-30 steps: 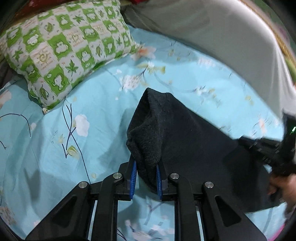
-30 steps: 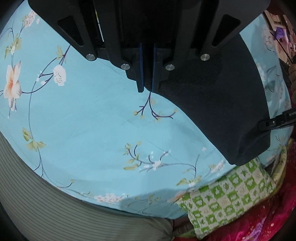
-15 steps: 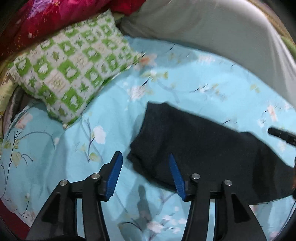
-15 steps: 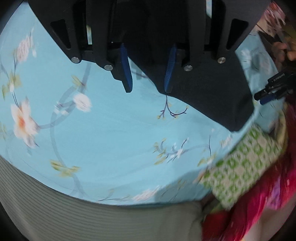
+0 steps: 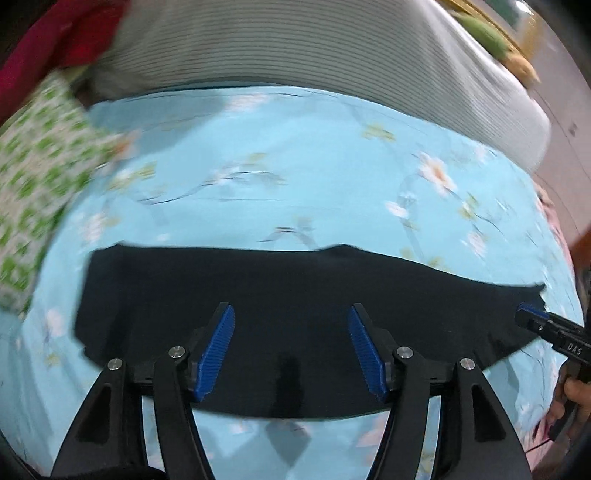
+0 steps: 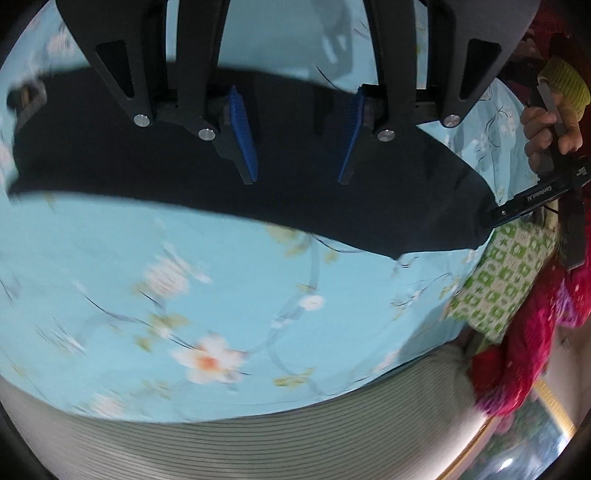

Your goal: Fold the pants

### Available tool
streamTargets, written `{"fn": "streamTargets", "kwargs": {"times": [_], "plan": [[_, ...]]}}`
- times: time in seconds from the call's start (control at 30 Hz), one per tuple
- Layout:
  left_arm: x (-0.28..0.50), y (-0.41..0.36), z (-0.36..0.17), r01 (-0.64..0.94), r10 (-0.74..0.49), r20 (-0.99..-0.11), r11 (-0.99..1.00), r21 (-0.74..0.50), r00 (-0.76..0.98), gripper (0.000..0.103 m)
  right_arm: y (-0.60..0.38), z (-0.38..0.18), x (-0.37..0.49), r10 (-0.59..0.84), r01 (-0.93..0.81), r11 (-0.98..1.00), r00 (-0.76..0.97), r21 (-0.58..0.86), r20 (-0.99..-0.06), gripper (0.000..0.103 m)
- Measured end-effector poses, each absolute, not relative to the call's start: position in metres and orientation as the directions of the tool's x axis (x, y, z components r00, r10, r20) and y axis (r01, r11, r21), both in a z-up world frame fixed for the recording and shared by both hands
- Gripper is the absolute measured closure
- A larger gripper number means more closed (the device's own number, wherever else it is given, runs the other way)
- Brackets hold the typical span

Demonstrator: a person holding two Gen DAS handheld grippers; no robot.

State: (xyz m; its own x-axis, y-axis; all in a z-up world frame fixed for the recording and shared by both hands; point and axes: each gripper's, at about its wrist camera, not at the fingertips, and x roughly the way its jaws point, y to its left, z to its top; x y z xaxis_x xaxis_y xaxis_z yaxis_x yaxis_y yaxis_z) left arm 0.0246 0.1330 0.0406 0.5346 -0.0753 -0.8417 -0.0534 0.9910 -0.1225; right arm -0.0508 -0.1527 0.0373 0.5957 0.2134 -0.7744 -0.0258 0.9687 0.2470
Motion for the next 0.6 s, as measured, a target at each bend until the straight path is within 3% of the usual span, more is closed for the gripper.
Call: {"fn": "streamTargets", "kwargs": {"times": [0.3,0.6], "plan": [[0.063,0.030,0.033,0.231,-0.243,-0.862,0.961,-0.152,0.444,0.034,-0.215,0.023,-0.116,0.138,0.192,0.929,0.614,0.316,-0.778,0.057],[0.086,-0.058,0.032,0.434,-0.336,-0.878,0.885,-0.170,0.341,0.029,-0.261,0.011,-0.155,0.076,0.348,0.864,0.622,0.363,-0.779,0.053]]}}
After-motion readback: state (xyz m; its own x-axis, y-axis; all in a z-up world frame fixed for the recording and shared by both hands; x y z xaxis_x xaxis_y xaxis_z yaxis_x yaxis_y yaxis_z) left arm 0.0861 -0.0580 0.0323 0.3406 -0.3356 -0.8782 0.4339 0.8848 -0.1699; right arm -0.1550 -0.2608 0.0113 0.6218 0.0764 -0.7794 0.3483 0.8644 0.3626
